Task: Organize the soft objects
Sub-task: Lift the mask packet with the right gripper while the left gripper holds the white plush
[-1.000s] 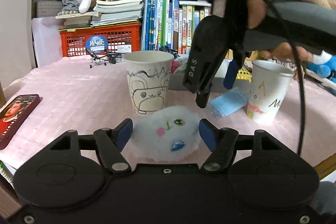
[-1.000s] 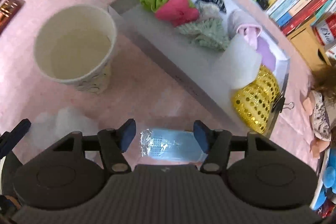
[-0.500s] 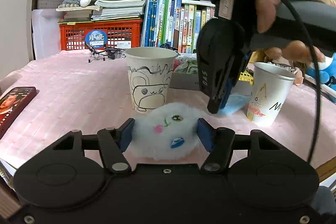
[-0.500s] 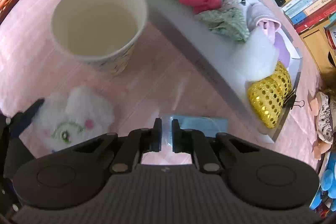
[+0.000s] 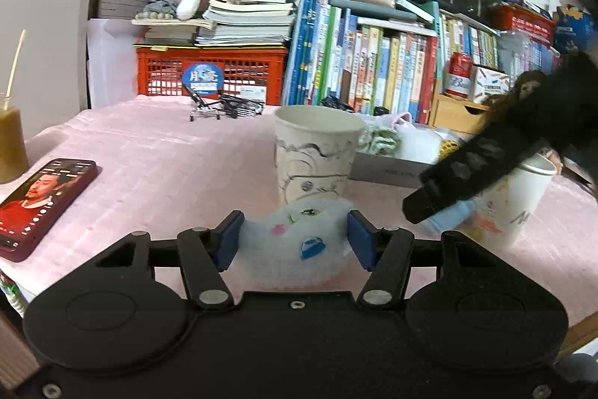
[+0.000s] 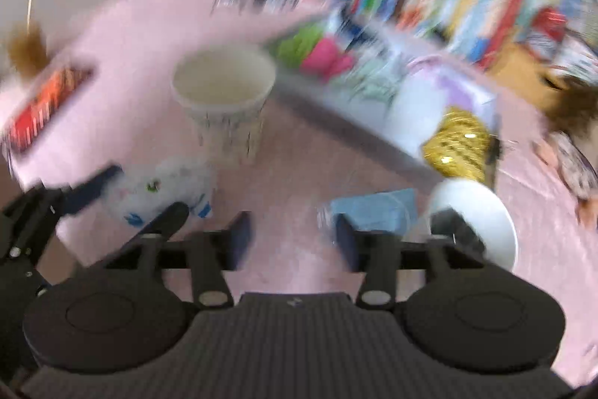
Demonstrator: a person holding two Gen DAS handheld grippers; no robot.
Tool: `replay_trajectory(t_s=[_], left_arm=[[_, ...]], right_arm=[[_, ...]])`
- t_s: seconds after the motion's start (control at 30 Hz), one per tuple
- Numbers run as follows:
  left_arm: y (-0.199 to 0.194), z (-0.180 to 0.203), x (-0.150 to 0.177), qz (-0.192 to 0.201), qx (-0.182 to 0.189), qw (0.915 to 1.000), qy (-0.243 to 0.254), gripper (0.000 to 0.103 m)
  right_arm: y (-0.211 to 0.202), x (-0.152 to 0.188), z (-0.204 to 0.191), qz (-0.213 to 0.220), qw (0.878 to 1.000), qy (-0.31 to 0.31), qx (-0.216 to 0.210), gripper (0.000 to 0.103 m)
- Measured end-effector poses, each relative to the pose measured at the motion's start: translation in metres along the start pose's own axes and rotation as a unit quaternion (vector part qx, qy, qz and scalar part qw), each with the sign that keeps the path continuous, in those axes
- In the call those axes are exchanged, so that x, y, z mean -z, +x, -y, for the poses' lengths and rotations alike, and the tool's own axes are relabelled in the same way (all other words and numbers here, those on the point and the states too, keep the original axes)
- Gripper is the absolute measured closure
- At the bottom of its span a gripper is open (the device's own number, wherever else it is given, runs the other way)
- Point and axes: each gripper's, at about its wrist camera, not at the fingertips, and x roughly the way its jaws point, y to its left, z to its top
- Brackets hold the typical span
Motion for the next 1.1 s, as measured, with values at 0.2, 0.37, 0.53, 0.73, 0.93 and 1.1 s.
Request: replay_trajectory(t_s=[0.2, 0.37, 0.53, 0.73, 0.93, 1.1], left_arm=[[0.004, -0.014, -0.003, -0.002, 0.004, 0.9999, 0.012, 0.046], [0.006, -0.026, -0.005, 0.004, -0.017, 0.9996, 0.021, 0.046], [0.012, -0.039, -0.009, 0.006, -0.024, 0.9996, 0.010, 0.046], [0.016, -0.044, -0.012, 0.013, -0.020, 0.9997, 0.007, 0.046], [0.015, -0.042, -0.008, 0.018, -0.018, 0.9996, 0.014, 0.046], [0.016, -0.040, -0.005, 0.021, -0.017, 0.9994, 0.022, 0.046]], right_arm=[[-0.009, 0.063, 0.013, 0.135, 0.970, 0.201, 0.031, 0.028], [0.014, 0.077, 0.016, 0.168, 0.949, 0.262, 0.060, 0.028], [0.037, 0.066, 0.009, 0.174, 0.934, 0.295, 0.102, 0.028], [0.053, 0.055, 0.006, 0.160, 0.917, 0.336, 0.146, 0.013], [0.065, 0.044, 0.005, 0.149, 0.905, 0.366, 0.160, 0.018], [0.069, 0.040, 0.006, 0.143, 0.904, 0.357, 0.187, 0.046]])
